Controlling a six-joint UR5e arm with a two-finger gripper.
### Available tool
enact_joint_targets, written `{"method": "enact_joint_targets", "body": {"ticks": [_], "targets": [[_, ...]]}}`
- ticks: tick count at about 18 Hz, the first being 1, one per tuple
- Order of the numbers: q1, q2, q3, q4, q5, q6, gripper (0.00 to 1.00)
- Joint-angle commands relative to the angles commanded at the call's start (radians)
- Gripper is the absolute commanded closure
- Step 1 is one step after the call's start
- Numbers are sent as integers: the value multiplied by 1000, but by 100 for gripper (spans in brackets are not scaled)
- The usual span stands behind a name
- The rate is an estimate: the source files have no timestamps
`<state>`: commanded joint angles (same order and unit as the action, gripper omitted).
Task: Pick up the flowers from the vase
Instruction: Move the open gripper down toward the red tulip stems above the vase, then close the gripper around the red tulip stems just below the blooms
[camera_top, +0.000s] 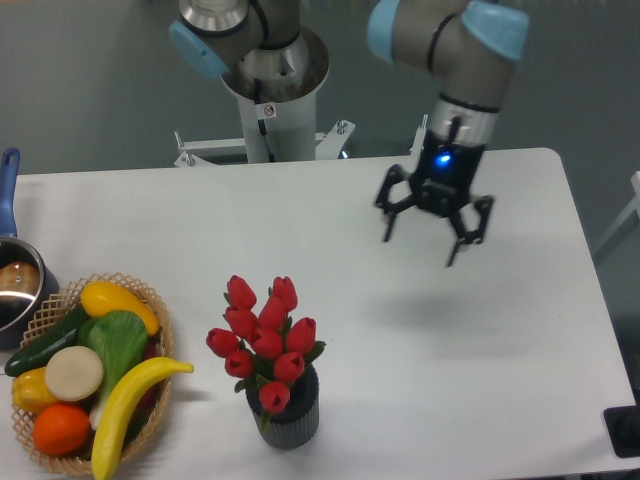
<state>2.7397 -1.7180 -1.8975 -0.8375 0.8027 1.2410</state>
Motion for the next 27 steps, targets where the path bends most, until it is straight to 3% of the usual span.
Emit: {"method": "enact_joint_targets", "body": {"ticks": [3, 8, 12, 19, 27], "targets": [[-32, -47, 5, 8, -109, 40, 0], [-97, -150, 14, 74, -207, 132, 0], [-104, -179, 40, 77, -283, 132, 0], [-106, -253, 139, 78, -336, 123, 0], [-141, -288, 147, 77, -362, 121, 3]]}}
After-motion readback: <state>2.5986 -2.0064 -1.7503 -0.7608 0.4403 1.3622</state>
